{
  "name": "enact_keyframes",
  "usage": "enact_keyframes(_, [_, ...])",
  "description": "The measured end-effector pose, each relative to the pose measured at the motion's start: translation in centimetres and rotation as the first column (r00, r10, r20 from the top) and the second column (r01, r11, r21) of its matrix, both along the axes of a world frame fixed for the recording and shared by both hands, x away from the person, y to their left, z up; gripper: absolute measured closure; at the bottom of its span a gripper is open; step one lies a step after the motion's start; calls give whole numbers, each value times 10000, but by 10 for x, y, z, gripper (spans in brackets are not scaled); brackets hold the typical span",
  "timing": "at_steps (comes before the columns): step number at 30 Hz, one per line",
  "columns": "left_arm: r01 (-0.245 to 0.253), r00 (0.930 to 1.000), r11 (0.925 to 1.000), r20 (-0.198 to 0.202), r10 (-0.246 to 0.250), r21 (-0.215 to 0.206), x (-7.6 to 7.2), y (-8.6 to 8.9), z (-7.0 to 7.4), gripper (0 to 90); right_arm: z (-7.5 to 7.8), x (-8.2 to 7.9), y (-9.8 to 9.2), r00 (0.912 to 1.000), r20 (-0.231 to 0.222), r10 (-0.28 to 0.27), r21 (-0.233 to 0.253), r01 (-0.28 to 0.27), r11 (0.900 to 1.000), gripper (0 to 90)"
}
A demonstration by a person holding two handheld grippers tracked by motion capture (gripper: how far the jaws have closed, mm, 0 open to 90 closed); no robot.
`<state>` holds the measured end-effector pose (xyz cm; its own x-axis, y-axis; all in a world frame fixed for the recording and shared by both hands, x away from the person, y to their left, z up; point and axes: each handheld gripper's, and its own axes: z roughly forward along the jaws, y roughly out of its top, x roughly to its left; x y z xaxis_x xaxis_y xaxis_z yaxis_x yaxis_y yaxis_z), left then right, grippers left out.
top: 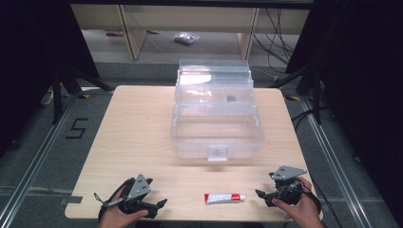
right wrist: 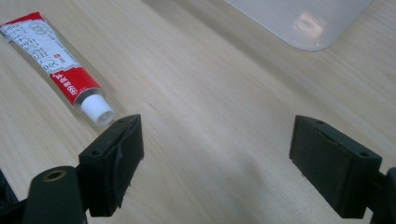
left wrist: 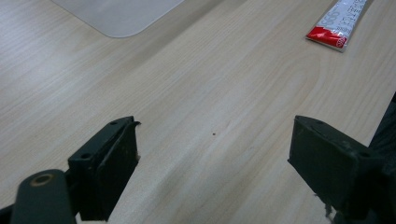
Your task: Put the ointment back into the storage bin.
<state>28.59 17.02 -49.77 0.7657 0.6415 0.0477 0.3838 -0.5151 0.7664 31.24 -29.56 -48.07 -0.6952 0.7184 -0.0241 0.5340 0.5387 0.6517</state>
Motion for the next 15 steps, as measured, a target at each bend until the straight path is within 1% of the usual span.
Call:
enact_keyframes(1, [-26,10000,10000,3,26,90,0,0,0,151,0,1,0,9998,151,136,-104,-134,9999,181])
enact_keyframes(5, [-12,10000,10000,-16,12,74,0,0,0,151,0,1,1,10000,-25,49,-58,-50,10000,179])
enact_keyframes(6, [-14,10000,10000,-17,14,74,0,0,0,151,0,2,1,9999,-29,123,-161,-124,9998,179])
enact_keyframes(8, [-12,10000,10000,-20,12,73,0,0,0,151,0,2,1,9999,-35,103,-127,-103,9999,179])
enact_keyframes(9, [-24,10000,10000,18,24,15,0,0,0,151,0,3,1,9997,50,234,-136,-233,9996,178])
enact_keyframes(13, [-60,10000,10000,16,60,-19,0,0,0,151,0,3,2,9998,-70,194,-57,-195,9998,174])
enact_keyframes(14, [-61,10000,10000,11,61,-14,0,0,0,151,0,2,3,9999,73,83,-48,-83,10000,174])
enact_keyframes(15, [-51,10000,10000,13,51,-7,0,0,0,151,2,2,3,9998,-65,194,-177,-195,9997,173])
